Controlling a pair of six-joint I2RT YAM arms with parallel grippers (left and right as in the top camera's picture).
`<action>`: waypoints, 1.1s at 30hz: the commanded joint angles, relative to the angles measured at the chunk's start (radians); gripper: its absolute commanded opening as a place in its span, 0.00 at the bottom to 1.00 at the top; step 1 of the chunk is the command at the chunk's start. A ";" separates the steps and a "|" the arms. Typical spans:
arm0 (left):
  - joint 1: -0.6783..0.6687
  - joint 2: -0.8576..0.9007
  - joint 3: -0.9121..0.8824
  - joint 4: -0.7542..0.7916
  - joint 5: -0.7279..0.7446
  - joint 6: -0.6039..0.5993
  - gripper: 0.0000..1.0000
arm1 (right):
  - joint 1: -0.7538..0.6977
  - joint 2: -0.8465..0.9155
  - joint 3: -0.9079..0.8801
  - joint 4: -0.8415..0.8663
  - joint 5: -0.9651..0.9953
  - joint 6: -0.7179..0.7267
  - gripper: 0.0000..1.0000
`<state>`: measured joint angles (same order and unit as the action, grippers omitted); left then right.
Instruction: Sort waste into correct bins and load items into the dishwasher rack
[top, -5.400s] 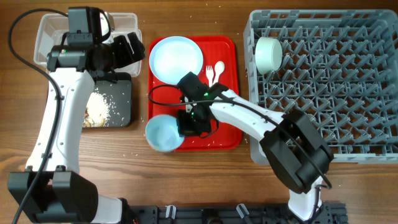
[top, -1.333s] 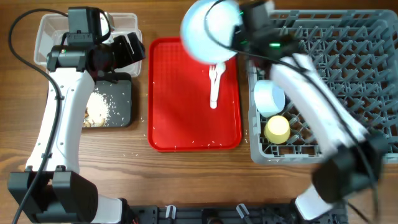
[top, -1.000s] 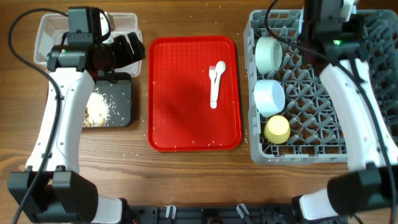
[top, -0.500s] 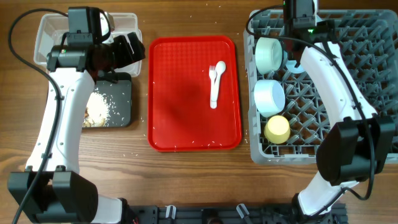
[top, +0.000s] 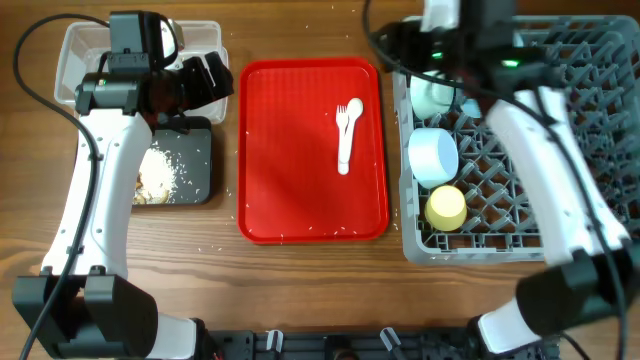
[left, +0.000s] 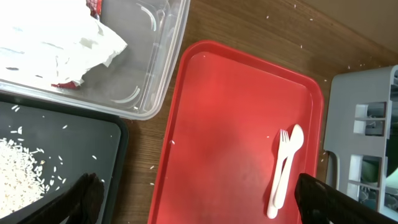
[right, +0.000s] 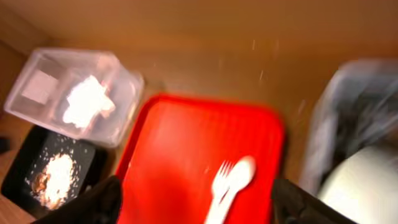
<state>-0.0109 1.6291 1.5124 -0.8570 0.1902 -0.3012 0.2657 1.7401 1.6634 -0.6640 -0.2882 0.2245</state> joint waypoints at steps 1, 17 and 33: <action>0.005 -0.011 0.013 0.003 -0.005 0.005 1.00 | 0.134 0.141 -0.023 -0.050 0.177 0.260 0.71; 0.005 -0.011 0.013 0.003 -0.005 0.005 1.00 | 0.198 0.413 -0.022 -0.141 0.163 0.389 0.60; 0.005 -0.011 0.013 0.003 -0.005 0.005 1.00 | 0.243 0.561 -0.022 -0.134 0.240 0.380 0.21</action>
<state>-0.0109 1.6291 1.5124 -0.8566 0.1905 -0.3012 0.4900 2.2185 1.6512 -0.7895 -0.0689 0.6209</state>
